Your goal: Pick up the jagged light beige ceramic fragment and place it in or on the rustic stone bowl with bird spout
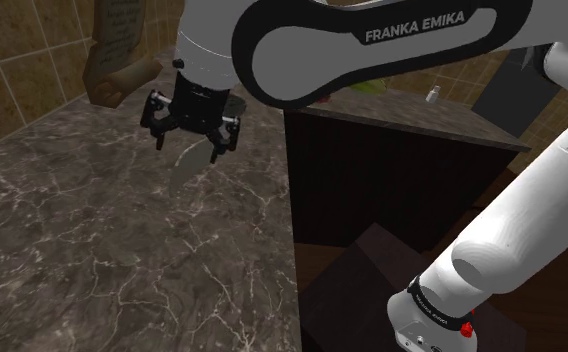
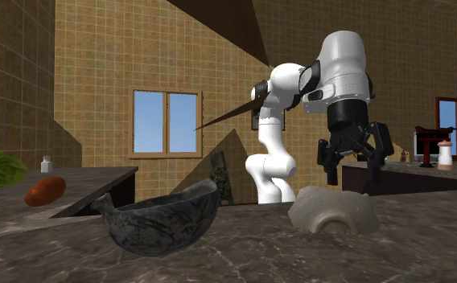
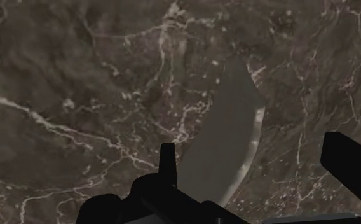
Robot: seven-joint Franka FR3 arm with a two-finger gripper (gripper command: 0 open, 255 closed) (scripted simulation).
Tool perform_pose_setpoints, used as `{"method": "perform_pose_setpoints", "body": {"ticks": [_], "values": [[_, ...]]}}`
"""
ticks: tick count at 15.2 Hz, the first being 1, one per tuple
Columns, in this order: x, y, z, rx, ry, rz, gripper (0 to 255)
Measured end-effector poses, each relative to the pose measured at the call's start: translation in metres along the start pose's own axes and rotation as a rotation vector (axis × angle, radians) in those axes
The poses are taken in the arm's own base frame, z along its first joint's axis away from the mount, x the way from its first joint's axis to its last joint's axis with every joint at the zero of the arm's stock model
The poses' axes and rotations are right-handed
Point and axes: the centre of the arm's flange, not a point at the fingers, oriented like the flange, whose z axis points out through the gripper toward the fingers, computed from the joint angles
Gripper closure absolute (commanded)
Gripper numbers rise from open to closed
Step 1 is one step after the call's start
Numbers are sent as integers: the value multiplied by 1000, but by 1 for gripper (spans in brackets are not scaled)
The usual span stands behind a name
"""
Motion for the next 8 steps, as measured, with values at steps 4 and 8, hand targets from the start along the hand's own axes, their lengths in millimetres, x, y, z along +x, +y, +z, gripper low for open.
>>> {"method": "perform_pose_setpoints", "body": {"ticks": [4, 8], "values": [[0, -7, 21, 3, 3, 11, 0], [1, -7, 37, 3, 3, 12, 0]]}}
